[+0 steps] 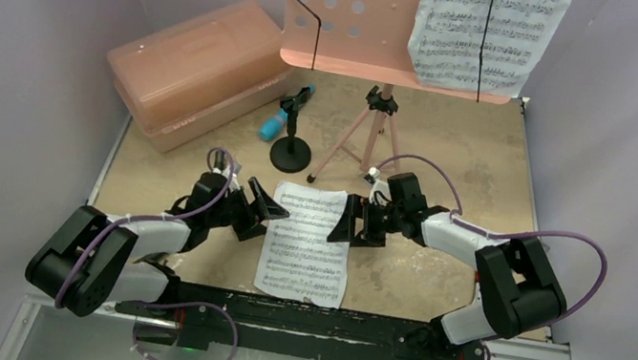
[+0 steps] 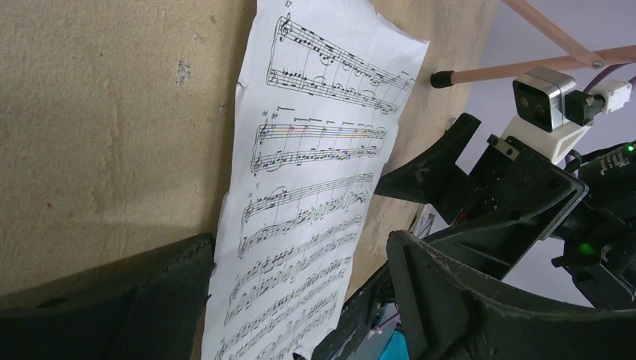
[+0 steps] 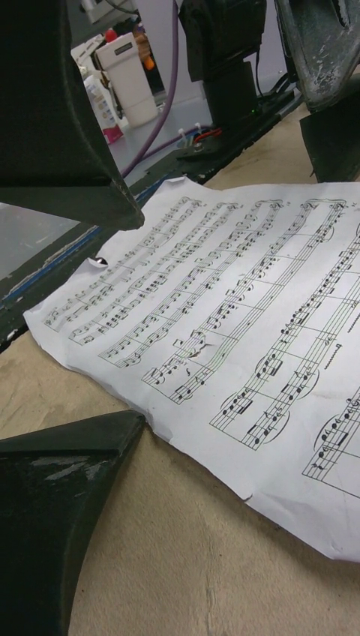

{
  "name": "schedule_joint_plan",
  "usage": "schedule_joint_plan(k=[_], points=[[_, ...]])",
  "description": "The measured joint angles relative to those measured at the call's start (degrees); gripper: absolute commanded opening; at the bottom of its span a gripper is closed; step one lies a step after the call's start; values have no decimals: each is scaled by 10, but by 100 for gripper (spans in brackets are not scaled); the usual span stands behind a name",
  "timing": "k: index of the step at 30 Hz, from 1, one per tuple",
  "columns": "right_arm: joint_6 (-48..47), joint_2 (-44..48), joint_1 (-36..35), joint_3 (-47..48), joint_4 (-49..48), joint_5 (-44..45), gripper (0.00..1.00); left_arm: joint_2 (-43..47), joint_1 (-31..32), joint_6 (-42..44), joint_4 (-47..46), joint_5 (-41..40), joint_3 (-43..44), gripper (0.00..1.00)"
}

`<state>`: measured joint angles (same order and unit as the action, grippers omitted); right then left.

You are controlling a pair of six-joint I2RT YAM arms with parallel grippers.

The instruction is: Set up the instrument practice props

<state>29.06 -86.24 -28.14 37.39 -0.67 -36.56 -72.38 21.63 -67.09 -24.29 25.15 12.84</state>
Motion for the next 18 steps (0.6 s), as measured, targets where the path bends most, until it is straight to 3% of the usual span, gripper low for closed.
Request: schedule_joint_plan(k=[11,18], points=[[0,0,0,0,0,-1,92,-49,59,-12,-52,-1,12,80],[0,1,0,0,1,0,92,-77,94,-13,-65,-9,35,66]])
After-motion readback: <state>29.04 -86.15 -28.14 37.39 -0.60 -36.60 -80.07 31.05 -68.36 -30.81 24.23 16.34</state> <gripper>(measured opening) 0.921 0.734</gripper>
